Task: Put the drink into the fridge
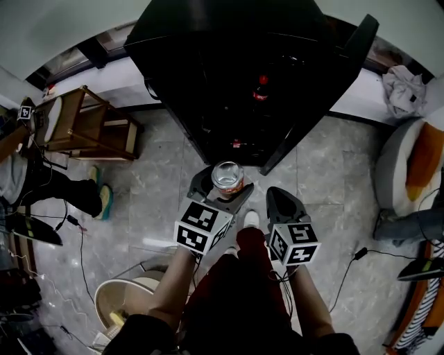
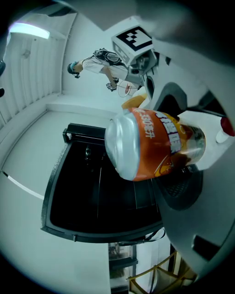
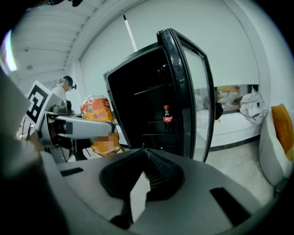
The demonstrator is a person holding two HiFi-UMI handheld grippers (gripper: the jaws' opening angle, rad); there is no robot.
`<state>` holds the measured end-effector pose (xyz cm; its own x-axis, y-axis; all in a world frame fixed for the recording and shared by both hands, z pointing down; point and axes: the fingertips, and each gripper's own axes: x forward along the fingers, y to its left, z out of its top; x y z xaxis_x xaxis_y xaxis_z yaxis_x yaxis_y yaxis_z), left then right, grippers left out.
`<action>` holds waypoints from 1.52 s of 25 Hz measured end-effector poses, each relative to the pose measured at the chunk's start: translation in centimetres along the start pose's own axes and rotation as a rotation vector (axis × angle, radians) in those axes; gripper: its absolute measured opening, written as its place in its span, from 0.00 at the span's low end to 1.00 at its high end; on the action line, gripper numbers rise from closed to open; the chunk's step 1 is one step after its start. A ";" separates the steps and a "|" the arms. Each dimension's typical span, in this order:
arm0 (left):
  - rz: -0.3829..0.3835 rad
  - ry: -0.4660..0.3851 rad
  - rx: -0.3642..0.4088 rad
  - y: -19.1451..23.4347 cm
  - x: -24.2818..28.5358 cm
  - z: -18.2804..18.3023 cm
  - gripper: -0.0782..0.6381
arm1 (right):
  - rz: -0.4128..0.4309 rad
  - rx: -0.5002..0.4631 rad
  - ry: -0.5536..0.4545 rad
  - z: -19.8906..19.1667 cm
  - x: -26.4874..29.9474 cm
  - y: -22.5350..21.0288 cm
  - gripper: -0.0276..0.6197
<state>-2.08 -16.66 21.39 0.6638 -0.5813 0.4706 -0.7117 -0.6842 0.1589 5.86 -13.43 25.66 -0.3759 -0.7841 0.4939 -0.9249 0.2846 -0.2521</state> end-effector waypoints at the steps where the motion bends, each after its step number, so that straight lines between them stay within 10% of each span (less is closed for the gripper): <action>1: 0.001 -0.002 -0.001 0.3 0.8 -0.6 0.59 | 0.000 -0.001 0.001 -0.6 0.7 -0.4 0.07; 38: 0.074 -0.156 0.005 10.7 18.5 -17.1 0.59 | 0.024 -0.128 -0.101 -15.7 21.3 -10.1 0.07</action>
<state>-1.32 -27.21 46.68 0.6376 -0.6912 0.3402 -0.7591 -0.6390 0.1244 6.28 -24.34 51.83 -0.3965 -0.8256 0.4015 -0.9178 0.3670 -0.1517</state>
